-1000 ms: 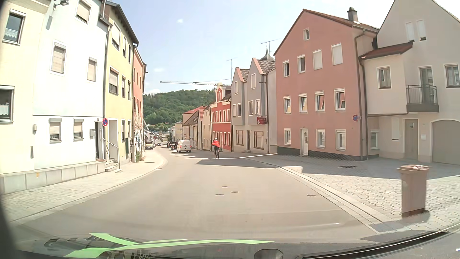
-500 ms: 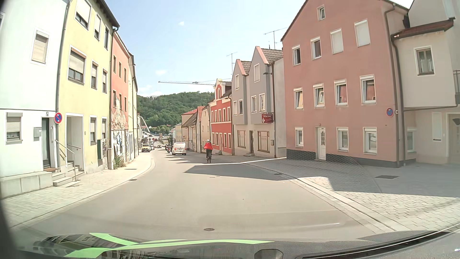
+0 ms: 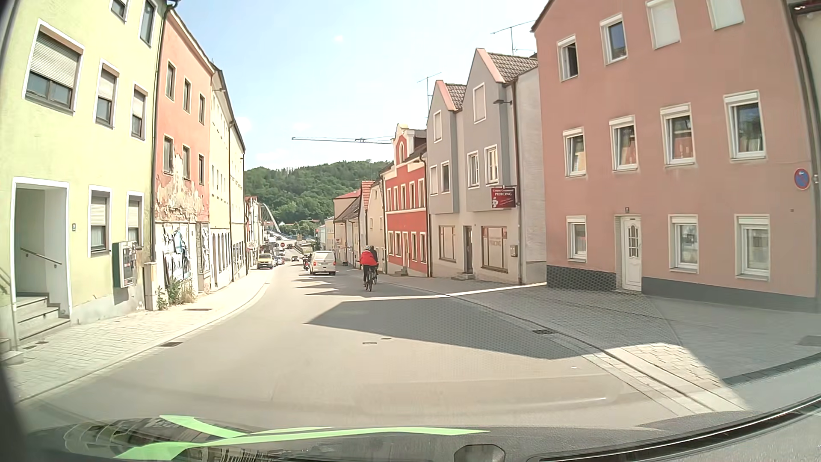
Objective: Follow the waypoints while adhering to traffic rules and regulations
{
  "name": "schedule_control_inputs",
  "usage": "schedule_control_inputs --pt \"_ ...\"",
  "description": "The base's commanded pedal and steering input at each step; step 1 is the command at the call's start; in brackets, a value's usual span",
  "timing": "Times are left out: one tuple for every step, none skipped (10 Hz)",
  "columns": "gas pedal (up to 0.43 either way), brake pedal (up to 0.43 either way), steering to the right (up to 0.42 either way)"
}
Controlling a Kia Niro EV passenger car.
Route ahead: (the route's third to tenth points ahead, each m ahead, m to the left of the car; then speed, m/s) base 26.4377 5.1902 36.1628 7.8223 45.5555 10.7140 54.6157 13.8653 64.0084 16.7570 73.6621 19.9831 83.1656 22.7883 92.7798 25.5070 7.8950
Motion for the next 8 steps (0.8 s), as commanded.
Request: schedule_control_inputs --pt "0.0 0.256 -0.043" --pt "0.0 0.262 -0.043" --pt "0.0 0.262 -0.043" --pt "0.0 0.262 -0.043" --pt "0.0 0.268 -0.044" --pt "0.0 0.268 -0.048" --pt "0.0 0.268 -0.051" --pt "0.0 0.268 -0.054"
